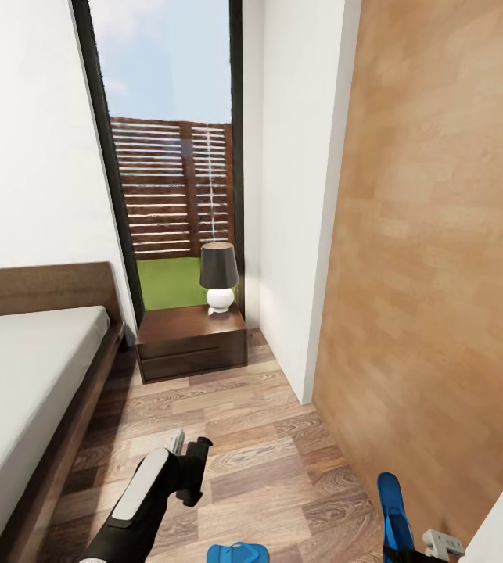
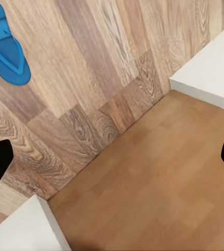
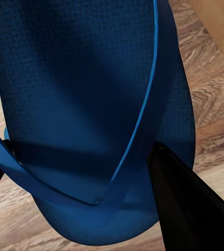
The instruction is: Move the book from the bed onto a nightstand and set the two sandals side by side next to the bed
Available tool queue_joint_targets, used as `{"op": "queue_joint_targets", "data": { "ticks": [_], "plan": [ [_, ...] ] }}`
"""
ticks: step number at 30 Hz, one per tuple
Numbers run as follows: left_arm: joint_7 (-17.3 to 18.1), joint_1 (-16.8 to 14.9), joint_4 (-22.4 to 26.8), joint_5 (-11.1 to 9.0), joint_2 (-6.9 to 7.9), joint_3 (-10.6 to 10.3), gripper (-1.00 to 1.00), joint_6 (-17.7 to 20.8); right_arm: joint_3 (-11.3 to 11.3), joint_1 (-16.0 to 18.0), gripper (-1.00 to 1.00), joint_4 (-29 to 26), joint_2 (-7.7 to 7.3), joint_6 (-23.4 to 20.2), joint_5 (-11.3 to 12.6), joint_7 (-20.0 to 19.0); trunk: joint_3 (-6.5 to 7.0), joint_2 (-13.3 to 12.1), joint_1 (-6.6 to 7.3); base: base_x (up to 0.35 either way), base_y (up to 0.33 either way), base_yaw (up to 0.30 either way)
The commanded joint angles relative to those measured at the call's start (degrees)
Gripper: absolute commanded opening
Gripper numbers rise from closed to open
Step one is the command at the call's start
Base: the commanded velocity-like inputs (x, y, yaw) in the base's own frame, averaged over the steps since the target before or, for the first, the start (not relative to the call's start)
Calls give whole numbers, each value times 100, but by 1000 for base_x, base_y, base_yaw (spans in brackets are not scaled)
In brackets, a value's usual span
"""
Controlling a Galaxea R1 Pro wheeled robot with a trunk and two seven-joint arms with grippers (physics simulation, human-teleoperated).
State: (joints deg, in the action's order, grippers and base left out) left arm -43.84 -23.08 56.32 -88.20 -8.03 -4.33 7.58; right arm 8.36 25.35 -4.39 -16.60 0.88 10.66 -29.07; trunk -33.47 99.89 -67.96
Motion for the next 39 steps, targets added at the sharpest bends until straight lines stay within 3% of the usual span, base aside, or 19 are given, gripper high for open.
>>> {"op": "queue_joint_targets", "data": {
  "ticks": [1,4,39],
  "plan": [
    [-5,-13,-31,-6,1,2,100,-15,34,5,-100,9,-1,0,15,-32,-6,3,1,0,0,0],
    [23,-25,-78,-5,2,2,100,-58,34,5,-100,9,-1,0,15,-42,-6,3,1,0,0,0],
    [33,-31,-55,-4,108,19,100,-60,34,5,-100,7,-1,0,15,-54,-634,1407,-768,0,0,0]
  ]
}}
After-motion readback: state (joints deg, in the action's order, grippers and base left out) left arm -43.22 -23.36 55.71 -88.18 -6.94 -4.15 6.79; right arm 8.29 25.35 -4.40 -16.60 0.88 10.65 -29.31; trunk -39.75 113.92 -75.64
